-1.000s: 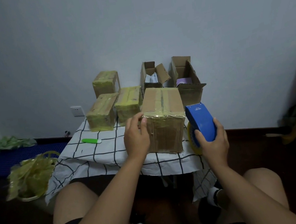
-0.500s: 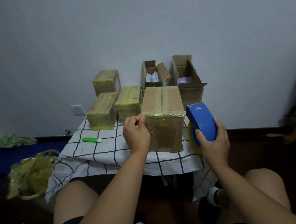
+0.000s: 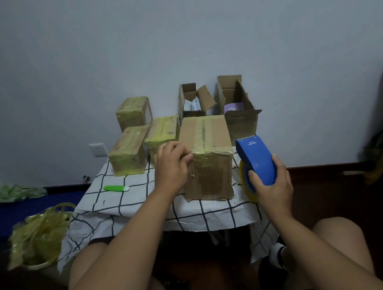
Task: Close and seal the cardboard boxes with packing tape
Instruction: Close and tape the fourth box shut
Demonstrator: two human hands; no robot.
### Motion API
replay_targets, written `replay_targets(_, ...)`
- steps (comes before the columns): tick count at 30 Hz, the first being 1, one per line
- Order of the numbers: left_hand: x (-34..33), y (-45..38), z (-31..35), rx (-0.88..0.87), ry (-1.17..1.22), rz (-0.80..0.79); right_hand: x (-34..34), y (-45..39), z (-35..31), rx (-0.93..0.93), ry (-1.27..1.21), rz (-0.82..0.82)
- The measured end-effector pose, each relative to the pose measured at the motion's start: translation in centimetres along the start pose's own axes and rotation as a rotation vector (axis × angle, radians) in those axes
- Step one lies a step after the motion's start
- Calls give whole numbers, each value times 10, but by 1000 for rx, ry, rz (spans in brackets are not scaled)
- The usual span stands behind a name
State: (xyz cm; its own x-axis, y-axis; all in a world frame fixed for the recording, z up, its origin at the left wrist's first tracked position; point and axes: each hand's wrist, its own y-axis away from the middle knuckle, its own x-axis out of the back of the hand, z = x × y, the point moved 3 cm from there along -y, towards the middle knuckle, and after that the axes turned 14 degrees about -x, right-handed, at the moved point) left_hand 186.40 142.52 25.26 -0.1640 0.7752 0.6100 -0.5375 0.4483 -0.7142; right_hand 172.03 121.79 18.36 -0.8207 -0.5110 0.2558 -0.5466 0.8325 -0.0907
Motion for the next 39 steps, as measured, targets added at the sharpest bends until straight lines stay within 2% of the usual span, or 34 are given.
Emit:
replay_targets(4, 5, -7, 11, -101, -104, -90, 1, 1, -1, 0, -11, -5)
replay_targets(8, -7, -16, 33, -241, -142, -245, 1, 1, -2, -9, -5, -3)
replay_targets(14, -22, -20, 42, -247, -137, -189, 3, 3, -3, -17, -14, 0)
replay_targets(21, -32, -31, 64, -333, -193, -314, 2, 2, -4, -30, -16, 18)
replay_targets(26, -43, -30, 72, -277, -167, -278, 2, 0, -4, -38, -15, 26)
replay_targets(33, -38, -32, 69, -243, -102, -327, 0, -2, -5, -46, -18, 16)
replay_targets(39, -44, -31, 77, -219, -147, -295, 0, -3, -5, -55, -25, 17)
